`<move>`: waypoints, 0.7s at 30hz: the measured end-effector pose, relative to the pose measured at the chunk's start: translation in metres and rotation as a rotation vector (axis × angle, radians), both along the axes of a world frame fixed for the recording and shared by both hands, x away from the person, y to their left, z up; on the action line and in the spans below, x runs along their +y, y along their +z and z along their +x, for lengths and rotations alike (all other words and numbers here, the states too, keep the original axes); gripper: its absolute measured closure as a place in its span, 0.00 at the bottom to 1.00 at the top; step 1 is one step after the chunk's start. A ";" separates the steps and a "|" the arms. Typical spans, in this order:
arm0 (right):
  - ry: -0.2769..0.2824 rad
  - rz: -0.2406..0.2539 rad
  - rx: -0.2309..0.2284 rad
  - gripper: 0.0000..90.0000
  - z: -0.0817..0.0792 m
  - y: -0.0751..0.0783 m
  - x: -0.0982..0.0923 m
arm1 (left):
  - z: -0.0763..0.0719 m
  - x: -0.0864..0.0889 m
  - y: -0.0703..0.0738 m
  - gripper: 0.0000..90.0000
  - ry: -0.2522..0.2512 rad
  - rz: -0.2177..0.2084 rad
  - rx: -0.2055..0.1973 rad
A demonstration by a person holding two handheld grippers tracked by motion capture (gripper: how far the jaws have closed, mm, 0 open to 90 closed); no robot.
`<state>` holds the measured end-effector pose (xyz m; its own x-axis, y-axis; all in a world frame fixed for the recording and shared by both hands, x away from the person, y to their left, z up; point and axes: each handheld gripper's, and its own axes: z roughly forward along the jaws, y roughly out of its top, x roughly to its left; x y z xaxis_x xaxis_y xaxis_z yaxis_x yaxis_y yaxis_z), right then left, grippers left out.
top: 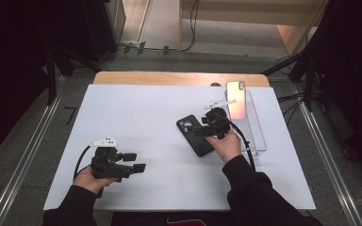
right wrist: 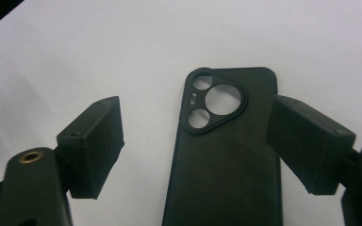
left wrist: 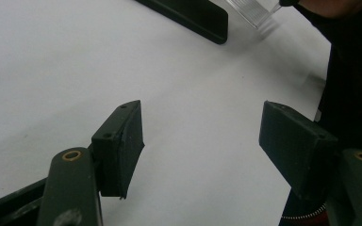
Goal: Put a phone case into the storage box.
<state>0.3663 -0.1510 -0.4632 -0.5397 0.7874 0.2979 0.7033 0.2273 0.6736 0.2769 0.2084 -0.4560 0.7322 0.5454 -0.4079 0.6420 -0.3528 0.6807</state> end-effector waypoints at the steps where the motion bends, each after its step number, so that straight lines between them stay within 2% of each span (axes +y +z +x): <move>1: 0.006 -0.001 0.010 0.17 0.002 -0.003 0.001 | 0.000 0.000 0.000 0.35 0.000 0.000 0.000; 6: -0.005 -0.062 0.029 0.00 0.007 -0.015 0.007 | 0.000 0.000 0.000 0.35 -0.005 0.005 -0.002; 8: -0.008 -0.067 0.023 0.00 0.008 -0.018 0.007 | -0.001 0.000 0.001 0.35 -0.003 0.004 -0.005; 14: 0.003 -0.095 0.044 0.00 0.011 -0.027 0.008 | 0.000 0.000 0.001 0.35 -0.005 0.004 -0.005; 18: -0.008 -0.092 0.015 0.00 0.011 -0.032 0.008 | 0.000 0.000 0.000 0.35 -0.006 0.003 -0.004; 21: -0.012 -0.099 0.009 0.00 0.011 -0.036 0.006 | 0.000 0.000 0.000 0.35 -0.006 0.001 -0.004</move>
<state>0.3776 -0.1445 -0.4995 -0.5276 0.8197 0.2232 0.7125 0.2839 0.6416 0.2768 0.2081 -0.4555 0.7371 0.5413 -0.4045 0.6373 -0.3579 0.6825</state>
